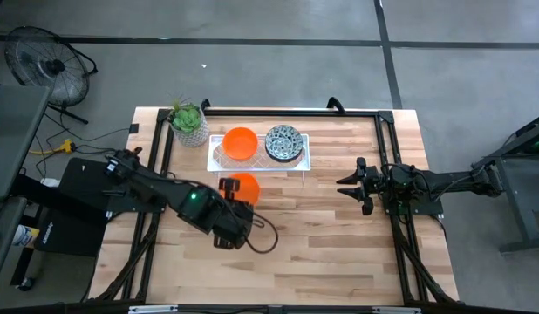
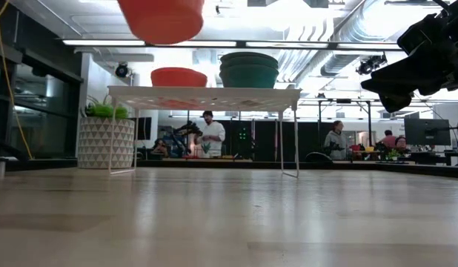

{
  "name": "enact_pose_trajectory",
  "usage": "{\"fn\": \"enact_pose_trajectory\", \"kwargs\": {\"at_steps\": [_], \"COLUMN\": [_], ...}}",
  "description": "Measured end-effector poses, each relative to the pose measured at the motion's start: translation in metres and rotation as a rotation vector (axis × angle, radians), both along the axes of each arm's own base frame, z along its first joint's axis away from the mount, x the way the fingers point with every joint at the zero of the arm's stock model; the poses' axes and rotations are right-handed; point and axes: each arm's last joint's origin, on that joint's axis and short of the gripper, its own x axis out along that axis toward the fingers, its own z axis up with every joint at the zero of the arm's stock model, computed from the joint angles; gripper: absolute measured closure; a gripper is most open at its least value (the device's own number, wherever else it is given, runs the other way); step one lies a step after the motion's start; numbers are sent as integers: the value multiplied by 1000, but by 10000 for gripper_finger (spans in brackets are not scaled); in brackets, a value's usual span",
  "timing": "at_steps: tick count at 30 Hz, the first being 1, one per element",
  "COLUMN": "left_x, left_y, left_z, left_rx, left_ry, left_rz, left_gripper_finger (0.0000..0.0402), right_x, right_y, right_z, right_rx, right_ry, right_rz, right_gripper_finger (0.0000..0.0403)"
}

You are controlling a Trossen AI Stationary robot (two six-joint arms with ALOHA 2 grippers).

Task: Pick & Place Mini bowls
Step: Stack the orange bowl on the orange bowl on the shelf

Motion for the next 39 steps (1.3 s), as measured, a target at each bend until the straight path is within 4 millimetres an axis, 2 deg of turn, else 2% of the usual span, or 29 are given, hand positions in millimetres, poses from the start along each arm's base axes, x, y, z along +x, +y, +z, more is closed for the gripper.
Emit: {"fn": "enact_pose_trajectory", "kwargs": {"at_steps": [6, 15, 19, 26, 39], "left_x": [9, 19, 16, 7, 12], "left_y": [20, 50, 63, 84, 142], "left_z": [5, 5, 9, 39, 38], "left_rx": [9, 30, 46, 139, 198], "left_ry": [-6, 79, 115, 130, 231], "left_rz": [25, -101, -143, -190, -259], "left_gripper_finger": [402, 401, 401, 401, 401], "right_x": [0, 0, 0, 0, 0], "right_y": [0, 0, 0, 0, 0], "right_z": [0, 0, 0, 0, 0], "right_rx": [0, 0, 0, 0, 0], "right_ry": [0, 0, 0, 0, 0], "right_rz": [1, 1, 0, 0, 1], "right_gripper_finger": [281, 281, 281, 281, 281]}}
